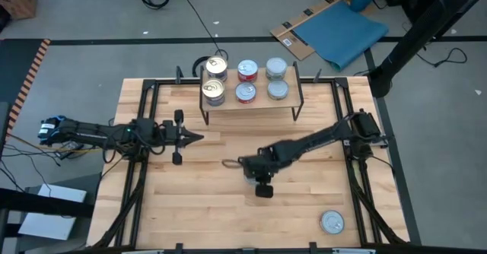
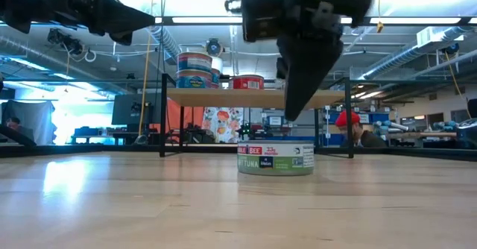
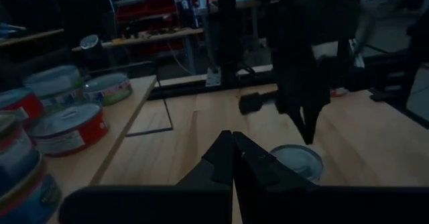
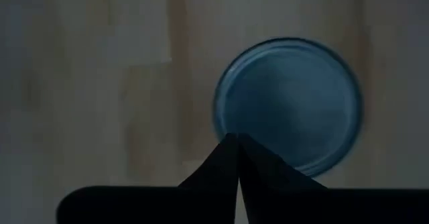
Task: Stack canned seafood by type on shelf
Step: Stack the green tuna can on top of the other green tuna can on the shelf
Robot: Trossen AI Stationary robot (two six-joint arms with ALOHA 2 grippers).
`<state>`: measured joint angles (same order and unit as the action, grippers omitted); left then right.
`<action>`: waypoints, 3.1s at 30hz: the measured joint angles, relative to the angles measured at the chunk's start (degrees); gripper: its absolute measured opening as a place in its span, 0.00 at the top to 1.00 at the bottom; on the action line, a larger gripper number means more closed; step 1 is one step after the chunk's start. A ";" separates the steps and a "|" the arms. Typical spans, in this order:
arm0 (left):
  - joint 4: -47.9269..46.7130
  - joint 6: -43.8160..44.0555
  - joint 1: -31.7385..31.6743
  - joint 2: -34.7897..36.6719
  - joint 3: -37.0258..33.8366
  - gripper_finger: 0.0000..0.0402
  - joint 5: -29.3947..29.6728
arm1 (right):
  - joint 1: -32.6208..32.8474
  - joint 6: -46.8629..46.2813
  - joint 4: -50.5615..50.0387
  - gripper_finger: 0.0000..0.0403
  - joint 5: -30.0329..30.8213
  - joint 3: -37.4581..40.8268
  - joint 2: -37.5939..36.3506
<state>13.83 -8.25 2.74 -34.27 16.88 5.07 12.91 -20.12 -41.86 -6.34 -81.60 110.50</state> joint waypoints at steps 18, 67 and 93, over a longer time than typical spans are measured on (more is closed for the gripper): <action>3.56 -0.21 -0.02 -4.03 0.00 0.99 -0.03 | 10.29 8.17 4.16 0.77 20.50 3.24 0.04; 3.49 -0.50 0.00 -4.03 0.00 0.99 0.10 | 4.41 1.13 7.76 0.99 -0.38 1.72 0.18; 3.50 -0.52 -0.02 -4.29 0.04 0.99 0.83 | 9.96 -5.21 8.48 0.75 17.81 0.91 3.91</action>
<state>17.33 -8.78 2.72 -38.56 16.93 5.90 22.87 -25.33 -33.38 11.48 -80.69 114.41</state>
